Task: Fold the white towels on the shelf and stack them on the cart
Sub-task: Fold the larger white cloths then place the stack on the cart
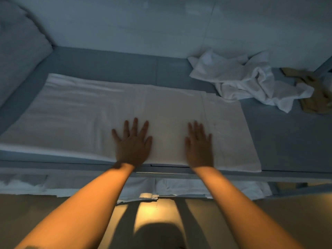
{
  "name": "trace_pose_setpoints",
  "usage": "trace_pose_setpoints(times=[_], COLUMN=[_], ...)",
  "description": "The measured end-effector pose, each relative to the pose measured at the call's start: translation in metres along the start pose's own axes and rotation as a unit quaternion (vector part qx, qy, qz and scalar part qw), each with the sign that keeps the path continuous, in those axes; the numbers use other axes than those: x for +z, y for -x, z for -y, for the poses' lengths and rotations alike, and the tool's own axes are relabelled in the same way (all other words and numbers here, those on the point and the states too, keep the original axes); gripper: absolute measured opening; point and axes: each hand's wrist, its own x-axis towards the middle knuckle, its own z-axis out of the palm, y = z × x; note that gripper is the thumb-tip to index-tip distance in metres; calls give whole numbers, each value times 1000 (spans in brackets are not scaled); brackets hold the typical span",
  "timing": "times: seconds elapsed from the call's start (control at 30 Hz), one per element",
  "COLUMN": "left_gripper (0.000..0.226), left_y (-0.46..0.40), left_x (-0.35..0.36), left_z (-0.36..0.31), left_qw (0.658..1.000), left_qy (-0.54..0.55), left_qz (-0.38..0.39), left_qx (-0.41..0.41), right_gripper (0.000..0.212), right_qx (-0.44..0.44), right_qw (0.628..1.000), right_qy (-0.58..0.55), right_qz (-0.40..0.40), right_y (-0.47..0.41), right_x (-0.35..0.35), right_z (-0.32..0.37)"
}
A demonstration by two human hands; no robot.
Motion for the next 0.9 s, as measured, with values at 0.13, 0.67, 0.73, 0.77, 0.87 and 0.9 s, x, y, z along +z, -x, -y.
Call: trace_pose_setpoints(times=[0.13,0.67,0.73,0.77,0.87,0.9], left_gripper=[63,71,72,72,65,63], left_y=[-7,-19,-27,-30,-34,-33], left_x=[-12,-40,-44,-45,-46,-45], left_z=[12,282,302,307,308,308], left_qw=[996,998,998,999,999,997], left_qy=[83,-46,-32,-23,9,37], left_qz=[37,30,30,27,-6,-22], left_qx=[2,-37,-39,-41,-53,-67], right_gripper=[47,61,57,54,53,52], right_qx=[-16,-56,-25,6,1,-71], right_qw=[944,989,988,988,985,982], right_qy=[-327,135,150,150,160,162], right_qz=[48,0,19,36,63,61], right_y=[-24,-27,-28,-30,-39,-43], right_x=[24,74,74,74,84,89], right_z=[126,163,169,174,214,237])
